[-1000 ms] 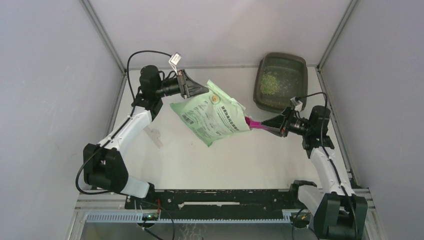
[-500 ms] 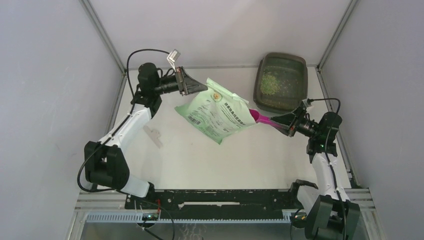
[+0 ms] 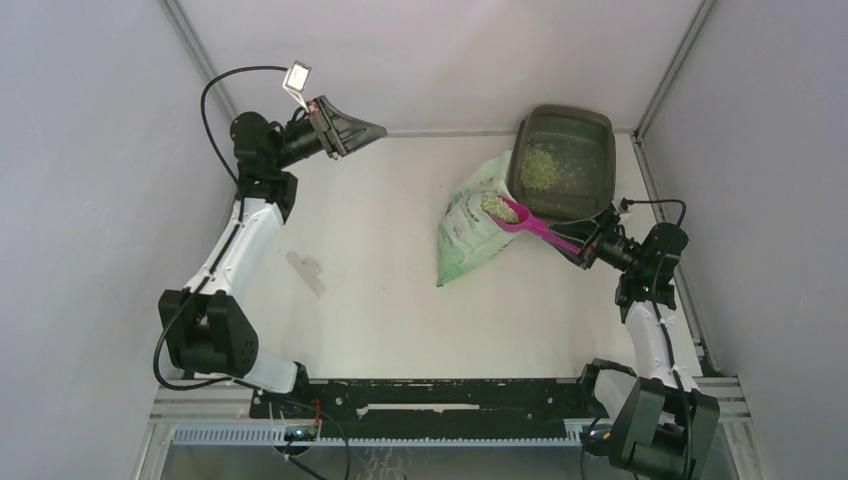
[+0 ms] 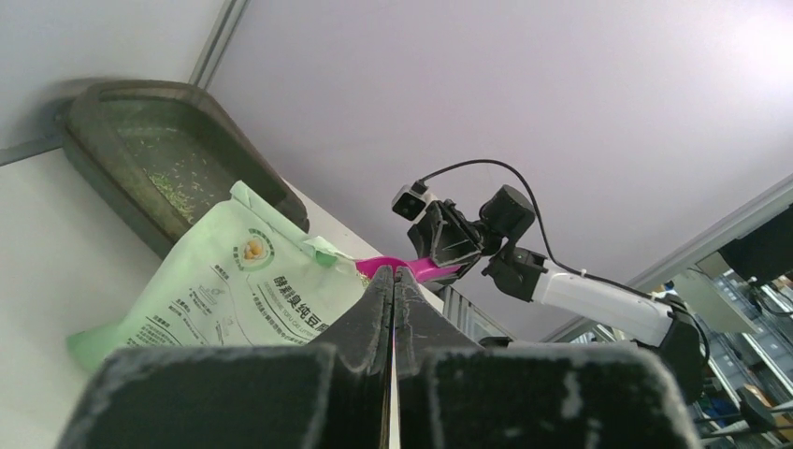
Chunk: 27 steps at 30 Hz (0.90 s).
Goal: Fill the litter box with clean litter
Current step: 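Scoop the cat litter from the cat litter bag.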
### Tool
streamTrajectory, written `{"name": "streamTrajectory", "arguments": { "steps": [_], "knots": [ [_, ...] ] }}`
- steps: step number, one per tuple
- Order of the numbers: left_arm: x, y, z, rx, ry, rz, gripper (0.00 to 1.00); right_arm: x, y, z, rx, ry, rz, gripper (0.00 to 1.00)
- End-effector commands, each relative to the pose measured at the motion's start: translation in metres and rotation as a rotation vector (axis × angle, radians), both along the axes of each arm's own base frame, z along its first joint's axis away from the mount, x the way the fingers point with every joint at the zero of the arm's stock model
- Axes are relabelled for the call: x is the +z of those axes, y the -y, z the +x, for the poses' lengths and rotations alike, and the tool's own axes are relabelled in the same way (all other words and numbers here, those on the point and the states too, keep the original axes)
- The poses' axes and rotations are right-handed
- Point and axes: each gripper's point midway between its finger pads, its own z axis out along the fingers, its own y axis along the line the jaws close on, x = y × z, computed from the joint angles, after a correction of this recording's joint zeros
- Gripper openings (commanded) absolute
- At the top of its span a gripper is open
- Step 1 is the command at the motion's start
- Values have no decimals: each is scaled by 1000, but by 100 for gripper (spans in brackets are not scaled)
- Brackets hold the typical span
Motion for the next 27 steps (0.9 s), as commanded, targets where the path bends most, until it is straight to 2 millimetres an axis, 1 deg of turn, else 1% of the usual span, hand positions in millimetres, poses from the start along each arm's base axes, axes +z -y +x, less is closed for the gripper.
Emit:
{"name": "streamTrajectory", "arguments": {
  "steps": [1,4,7,15,20,22,25,27],
  "knots": [
    [0,1,-7,-19,34,-29,2,3,-8,-5,44,36,-23,0],
    [-11,1,-8,-18,18,-28,2,-2,-11,-4,51,29,-28,0],
    [-11,1,-9,-20,23,-25,2,0,-11,-4,45,39,-33,0],
    [-14,0,-8,-26,18,-18,3,-2,16,-2,-40,31,-44,0],
    [-14,0,-6,-37,13,-15,3,-1,20,-1,-76,43,-62,0],
    [-15,1,-6,-40,3,-17,5,1,19,0,-73,53,-60,0],
    [-28,5,-2,-37,-50,-1,6,12,16,2,-60,81,-41,0],
    [-45,9,3,-13,-98,42,6,22,13,4,-56,107,-26,0]
  ]
}}
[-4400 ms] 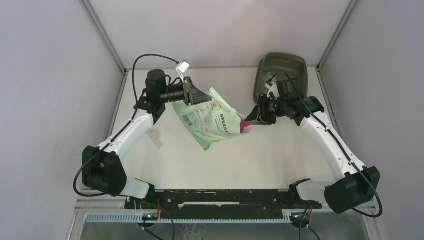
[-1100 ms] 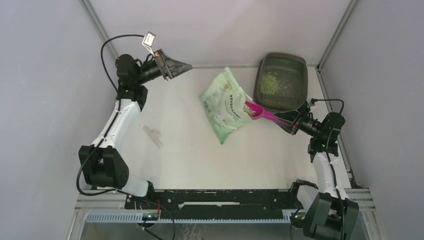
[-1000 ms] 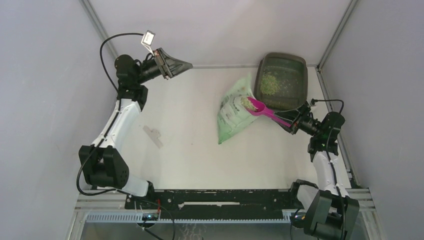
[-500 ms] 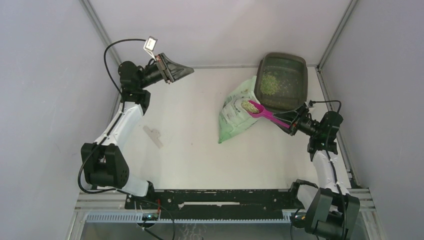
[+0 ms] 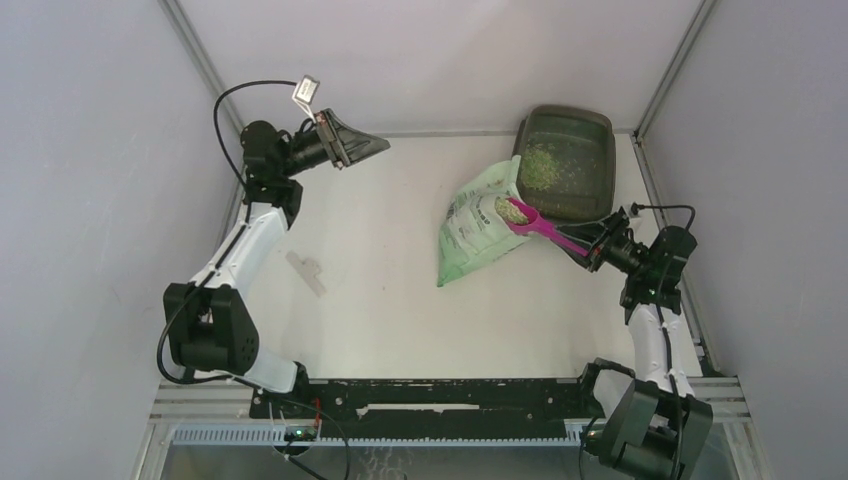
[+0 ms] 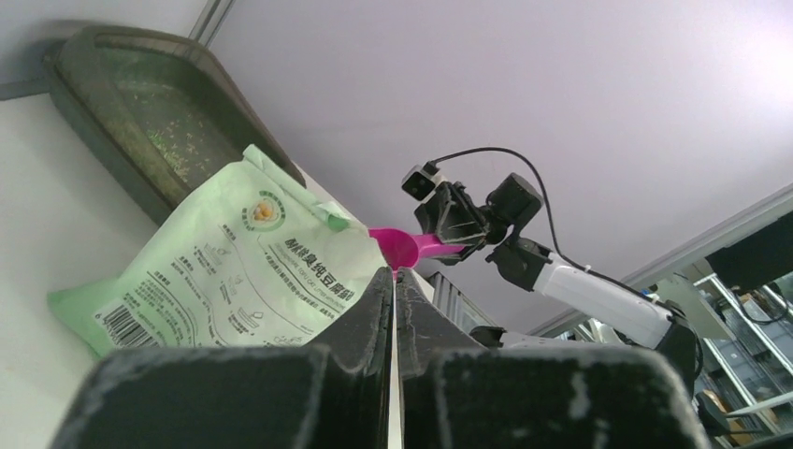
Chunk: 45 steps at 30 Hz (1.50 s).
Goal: Fill the litter box with clean litter
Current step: 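Scoop the cat litter from the cat litter bag.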
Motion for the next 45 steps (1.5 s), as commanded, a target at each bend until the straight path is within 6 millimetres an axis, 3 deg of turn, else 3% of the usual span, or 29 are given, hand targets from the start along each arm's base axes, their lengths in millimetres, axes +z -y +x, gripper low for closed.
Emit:
{"name": "streamTrajectory", "arguments": {
  "steps": [1,4,8,13,16,19,23,30,34,37,45],
  "knots": [
    [-27,11,3,15,-57,87,6,36,-6,5,10,138,-8,0],
    [-56,28,2,20,-96,209,7,43,-15,12,28,153,-19,0],
    [-76,46,-12,-6,-117,252,8,48,-34,29,57,163,-6,0],
    [-106,49,-22,-4,-171,309,8,53,-64,46,116,182,31,0],
    [-123,45,-20,17,-201,354,7,57,-69,50,127,197,49,0],
    [-121,44,-22,22,-188,363,7,58,-73,54,132,203,44,0],
    [-117,40,-23,34,-179,389,7,60,-99,66,196,203,63,0],
    [-142,24,-26,79,-227,440,7,61,-140,84,284,199,81,0],
    [-144,22,-29,82,-230,442,7,58,-137,80,294,194,73,0],
    [-142,22,-28,80,-231,438,7,59,-123,74,271,206,58,0],
    [-134,27,-21,72,-230,414,7,34,-87,67,220,156,1,0]
  ]
}}
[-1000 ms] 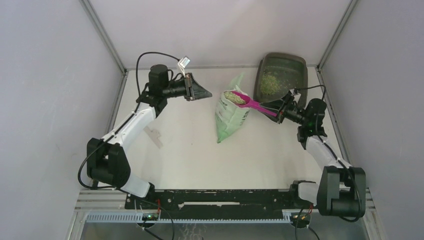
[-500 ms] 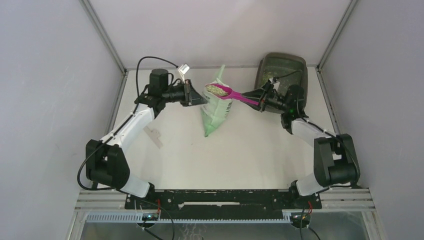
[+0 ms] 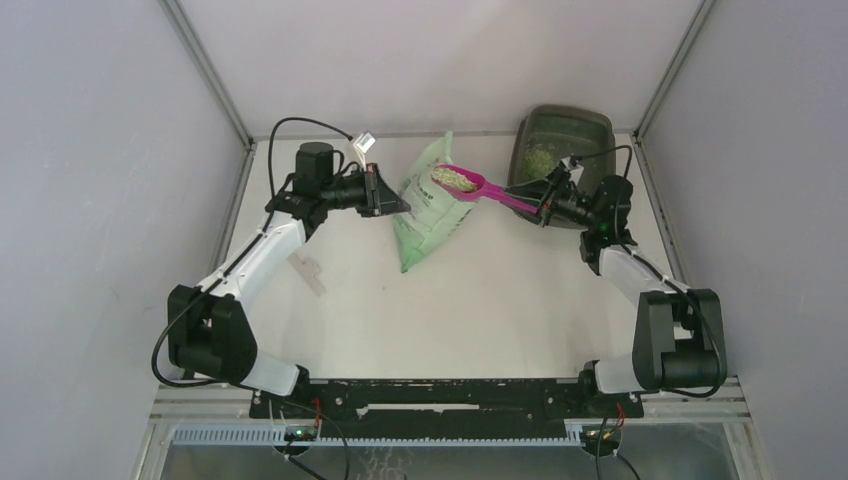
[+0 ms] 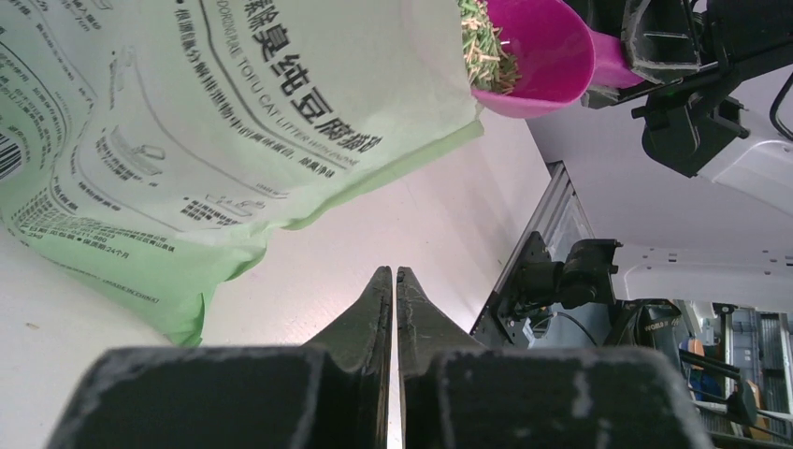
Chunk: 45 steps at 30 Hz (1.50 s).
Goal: Fill the litter box with clean litter
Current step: 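Scoop the cat litter from the cat litter bag, then pour the cat litter into the litter box.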
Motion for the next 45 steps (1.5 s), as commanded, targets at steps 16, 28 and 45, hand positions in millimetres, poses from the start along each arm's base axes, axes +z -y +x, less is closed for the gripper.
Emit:
{"name": "streamTrajectory", "arguments": {
  "steps": [16,28,45],
  "knots": [
    [25,7,10,-27,59,-42,7,-34,94,-32,-146,20,-65,0],
    [35,10,14,-57,65,-39,7,-27,131,-46,-261,38,-95,0],
    [37,3,23,-32,72,-18,27,-34,230,57,-582,-12,-355,0]
  ]
}}
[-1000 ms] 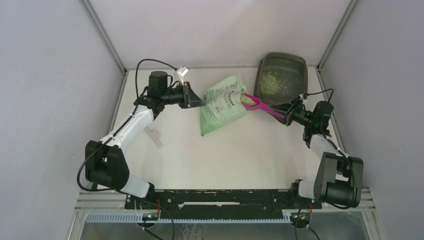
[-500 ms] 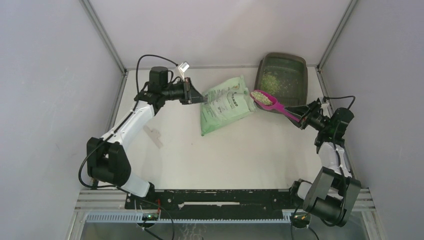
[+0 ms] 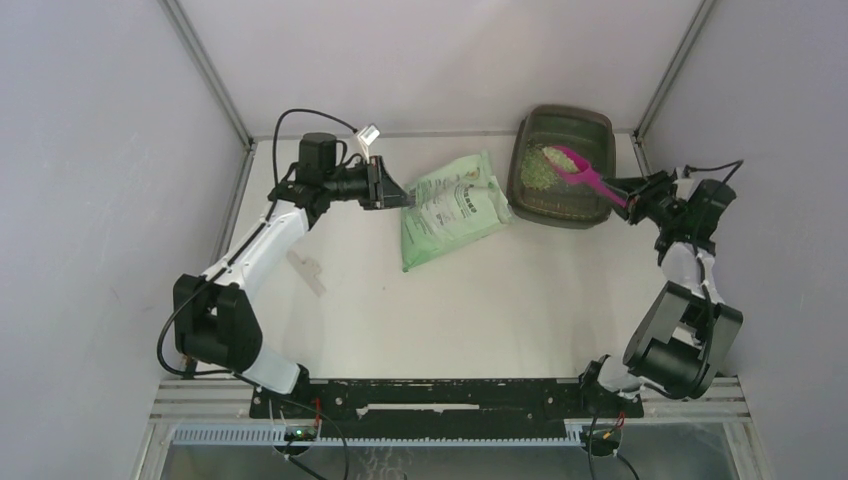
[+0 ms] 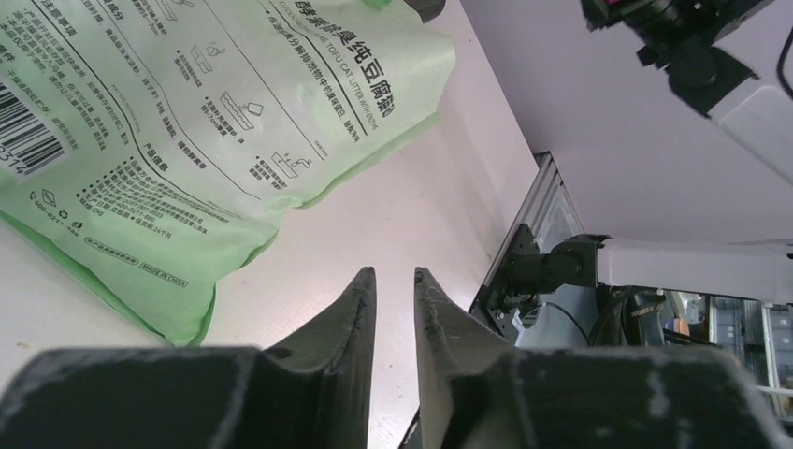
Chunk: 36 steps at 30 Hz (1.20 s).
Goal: Fill the litter box with clean litter
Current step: Pour the cat litter into the litter box.
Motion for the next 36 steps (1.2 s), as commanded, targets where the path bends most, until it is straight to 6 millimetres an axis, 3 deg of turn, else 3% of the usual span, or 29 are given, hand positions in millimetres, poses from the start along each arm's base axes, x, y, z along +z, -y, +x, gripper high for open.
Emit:
{"name": "streamTrajectory", "arguments": {
  "steps": [1,2,3,4,5,6,10,14,17,23,31,33,36],
  "knots": [
    [32,-3,23,22,76,-17,34,-2,27,31,-101,-20,-246,0],
    [34,-4,31,28,60,-26,40,-4,30,36,-111,-49,-293,0],
    [32,-2,44,34,35,-34,53,-8,34,40,-123,-85,-374,0],
    [34,1,53,31,12,-50,81,-9,37,44,-127,-105,-436,0],
    [39,6,63,17,3,-63,97,-10,41,46,-144,-135,-503,0],
    [45,10,72,12,1,-75,99,-8,45,48,-153,-150,-569,0],
    [55,22,113,32,-7,-83,100,1,46,56,-177,-177,-789,0],
    [44,29,139,43,-48,-60,100,-2,39,61,-182,-230,-1066,0],
    [30,29,142,58,-70,-39,100,-6,32,64,-173,-265,-1281,0],
    [0,14,127,95,-103,31,100,-4,20,69,-191,-334,-1620,0],
    [-8,-9,109,159,-116,56,100,19,8,62,-206,-304,-1664,0],
    [-8,-14,104,172,-116,53,100,25,-3,58,-172,-261,-1591,0],
    [-9,-25,98,194,-119,57,100,38,-36,46,-58,-127,-1363,0]
  ]
}}
